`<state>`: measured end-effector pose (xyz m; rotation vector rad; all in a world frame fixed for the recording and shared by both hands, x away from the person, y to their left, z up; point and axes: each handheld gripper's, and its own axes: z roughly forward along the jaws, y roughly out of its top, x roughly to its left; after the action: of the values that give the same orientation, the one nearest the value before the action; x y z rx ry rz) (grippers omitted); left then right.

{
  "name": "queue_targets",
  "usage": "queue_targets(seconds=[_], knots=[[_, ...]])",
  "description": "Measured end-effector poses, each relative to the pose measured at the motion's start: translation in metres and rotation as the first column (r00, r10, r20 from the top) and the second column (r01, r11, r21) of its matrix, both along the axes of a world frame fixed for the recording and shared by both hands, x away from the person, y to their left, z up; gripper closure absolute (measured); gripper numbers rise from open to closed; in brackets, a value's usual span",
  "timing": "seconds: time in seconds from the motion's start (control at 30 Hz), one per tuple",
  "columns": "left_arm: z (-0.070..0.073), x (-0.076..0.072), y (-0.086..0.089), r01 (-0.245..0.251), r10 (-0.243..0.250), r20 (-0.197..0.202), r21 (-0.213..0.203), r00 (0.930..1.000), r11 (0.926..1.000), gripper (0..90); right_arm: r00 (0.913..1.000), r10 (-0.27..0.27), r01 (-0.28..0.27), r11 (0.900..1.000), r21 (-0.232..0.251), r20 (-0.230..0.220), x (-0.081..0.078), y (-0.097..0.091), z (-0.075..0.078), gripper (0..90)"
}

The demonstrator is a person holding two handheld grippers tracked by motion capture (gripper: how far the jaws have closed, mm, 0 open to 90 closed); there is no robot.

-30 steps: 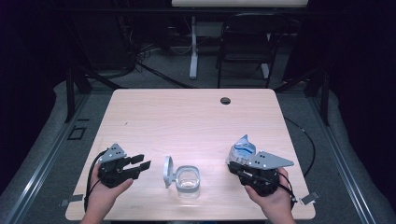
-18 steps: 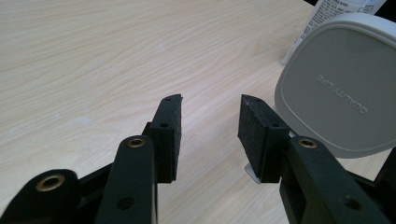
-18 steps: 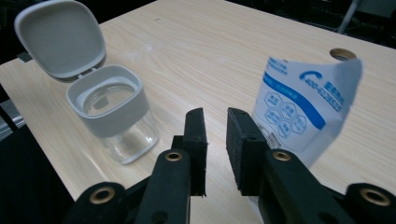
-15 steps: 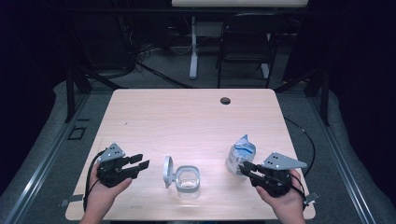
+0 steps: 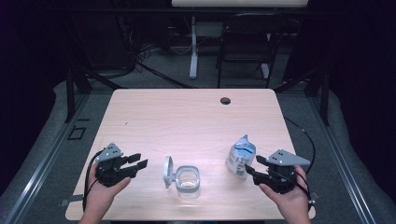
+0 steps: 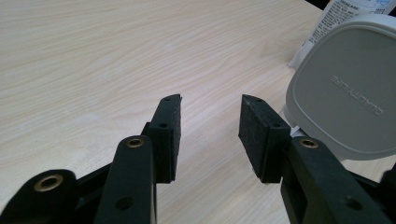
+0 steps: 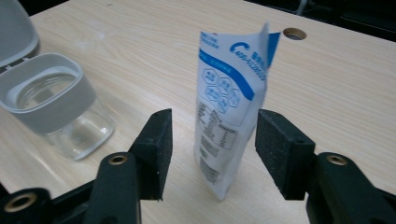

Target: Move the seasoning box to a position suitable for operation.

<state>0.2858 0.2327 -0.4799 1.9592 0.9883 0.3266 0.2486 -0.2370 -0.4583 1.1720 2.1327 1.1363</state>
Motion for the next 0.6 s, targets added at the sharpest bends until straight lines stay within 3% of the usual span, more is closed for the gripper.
queue_targets(seconds=[0.2, 0.6], knots=[[-0.001, 0.0, 0.002, -0.008, 0.008, 0.002, -0.005, 1.0, 1.0, 58.5, 0.999, -0.044, 0.044, 0.9988, 0.022, 0.005, 0.008, -0.006, -0.004, 38.2], [-0.002, 0.001, 0.002, -0.013, 0.013, -0.003, 0.001, 0.9999, 0.9999, 57.8, 0.9991, -0.042, 0.041, 0.9991, 0.006, 0.013, 0.03, 0.002, -0.004, 33.3]])
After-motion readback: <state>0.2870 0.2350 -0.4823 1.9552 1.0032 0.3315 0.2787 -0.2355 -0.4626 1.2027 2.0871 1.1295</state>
